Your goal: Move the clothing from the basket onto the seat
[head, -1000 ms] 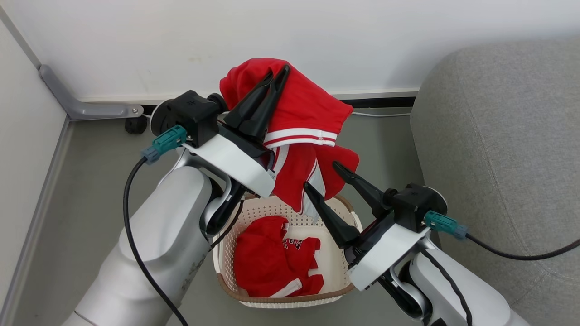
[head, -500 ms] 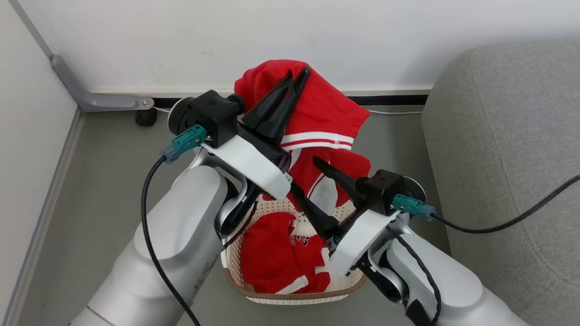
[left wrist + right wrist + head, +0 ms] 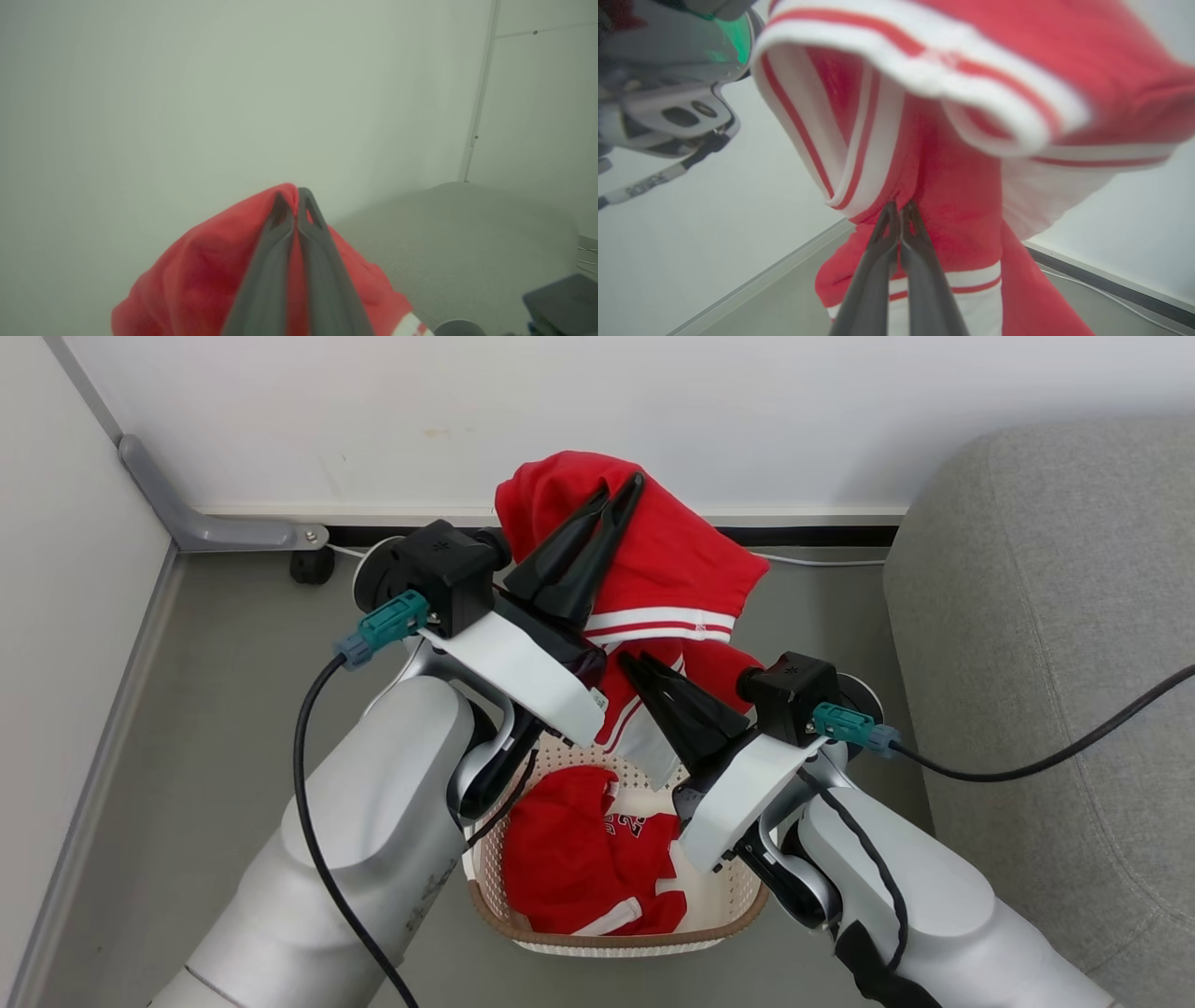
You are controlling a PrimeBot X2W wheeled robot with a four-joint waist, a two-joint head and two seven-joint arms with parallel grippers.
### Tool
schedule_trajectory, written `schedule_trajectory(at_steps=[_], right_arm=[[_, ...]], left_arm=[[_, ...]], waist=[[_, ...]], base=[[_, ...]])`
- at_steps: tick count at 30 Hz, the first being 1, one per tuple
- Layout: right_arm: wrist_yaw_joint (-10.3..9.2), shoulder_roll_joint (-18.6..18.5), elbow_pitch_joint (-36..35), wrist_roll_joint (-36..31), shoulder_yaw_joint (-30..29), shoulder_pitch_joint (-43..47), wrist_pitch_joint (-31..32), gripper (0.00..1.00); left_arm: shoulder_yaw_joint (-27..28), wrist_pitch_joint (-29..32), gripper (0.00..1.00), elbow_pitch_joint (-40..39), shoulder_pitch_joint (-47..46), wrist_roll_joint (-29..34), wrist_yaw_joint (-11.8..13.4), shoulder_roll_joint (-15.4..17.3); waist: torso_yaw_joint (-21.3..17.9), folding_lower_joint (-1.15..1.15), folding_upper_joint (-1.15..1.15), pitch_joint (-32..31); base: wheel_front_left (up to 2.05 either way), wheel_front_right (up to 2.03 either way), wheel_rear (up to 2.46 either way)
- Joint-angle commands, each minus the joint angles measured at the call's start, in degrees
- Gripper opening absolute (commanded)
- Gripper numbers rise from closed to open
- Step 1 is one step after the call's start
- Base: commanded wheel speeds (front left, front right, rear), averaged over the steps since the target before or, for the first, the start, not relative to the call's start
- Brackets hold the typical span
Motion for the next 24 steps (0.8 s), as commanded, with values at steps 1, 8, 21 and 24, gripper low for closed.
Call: schedule_trajectory(at_steps=[1,8,21,24], right_arm=[[0.24,1.09,-1.88,-0.02,-0.19,-0.32,-0.35,0.0],[0.24,1.1,-3.24,-0.53,-0.92,0.25,-0.35,0.0],[0.24,1.04,-10.36,-5.53,-11.12,3.67,-0.35,0.0],[0.24,0.62,-12.4,-6.79,-14.38,5.12,-0.35,0.0]], left_arm=[[2.57,-0.58,1.0,-1.72,-2.16,-0.08,-0.03,0.82],[3.61,-0.59,1.0,-1.6,-1.23,1.14,-0.04,0.81],[3.36,-0.6,1.0,-1.1,0.98,2.38,-0.05,2.05],[3.26,-0.6,1.0,-0.95,2.0,2.6,-0.05,2.56]], waist=[[-0.35,0.0,0.0,0.17],[-1.48,0.0,0.0,0.59],[-4.95,0.0,0.0,1.35],[-6.59,0.0,0.0,1.1]], base=[[0.0,0.0,0.0],[0.0,0.0,0.0],[0.0,0.0,0.0],[0.0,0.0,0.0]])
